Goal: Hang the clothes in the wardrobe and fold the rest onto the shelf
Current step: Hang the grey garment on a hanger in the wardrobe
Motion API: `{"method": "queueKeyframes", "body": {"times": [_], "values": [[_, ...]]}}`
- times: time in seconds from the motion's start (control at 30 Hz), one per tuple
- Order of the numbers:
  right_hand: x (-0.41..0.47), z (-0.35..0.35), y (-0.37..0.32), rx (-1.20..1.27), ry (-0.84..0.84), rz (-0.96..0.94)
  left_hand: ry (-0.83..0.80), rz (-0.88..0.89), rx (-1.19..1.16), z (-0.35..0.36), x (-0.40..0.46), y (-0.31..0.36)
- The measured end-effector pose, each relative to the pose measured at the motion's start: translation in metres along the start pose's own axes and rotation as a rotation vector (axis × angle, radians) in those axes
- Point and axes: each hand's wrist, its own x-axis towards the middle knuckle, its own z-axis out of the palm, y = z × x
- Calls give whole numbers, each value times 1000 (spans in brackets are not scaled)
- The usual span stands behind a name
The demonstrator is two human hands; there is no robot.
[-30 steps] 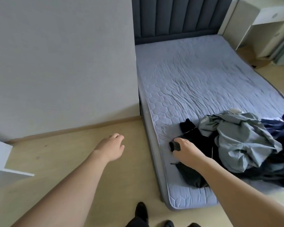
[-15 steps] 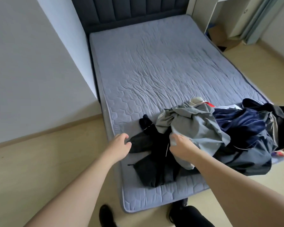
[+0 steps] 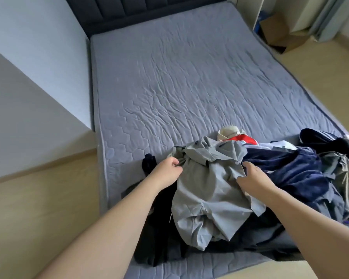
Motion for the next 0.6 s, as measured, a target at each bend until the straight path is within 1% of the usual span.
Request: {"method": "queueKeyframes", "body": {"times": [0.07, 0.17, 0.27, 0.3, 0.37, 0.4, 0.43, 0.47, 0.5, 0.53, 0.57, 0.6], "values": [[36, 10, 11, -7, -16, 20, -12, -86, -218, 23, 44, 16], [90, 37, 30, -11, -13, 22, -15, -208, -479, 63, 106, 26], [126, 64, 42, -94, 36, -14, 100, -304, -678, 97, 157, 24], [132, 72, 44, -167, 73, -45, 101, -321, -743, 106, 170, 23], [129, 88, 42, -294, 155, -200, 68, -337, -843, 118, 189, 22], [122, 96, 40, -283, 135, -306, 59, -343, -886, 122, 196, 19], [114, 103, 37, -225, 36, -386, 57, -344, -915, 121, 196, 18], [104, 107, 33, -171, -124, -415, 69, -331, -931, 118, 192, 16], [97, 108, 32, -135, -280, -403, 99, -300, -924, 112, 182, 13], [93, 106, 30, -109, -361, -371, 135, -261, -916, 103, 169, 9], [93, 100, 28, -74, -337, -339, 146, -214, -907, 92, 152, 4], [95, 91, 22, -33, -241, -327, 143, -157, -914, 76, 130, -4]]}}
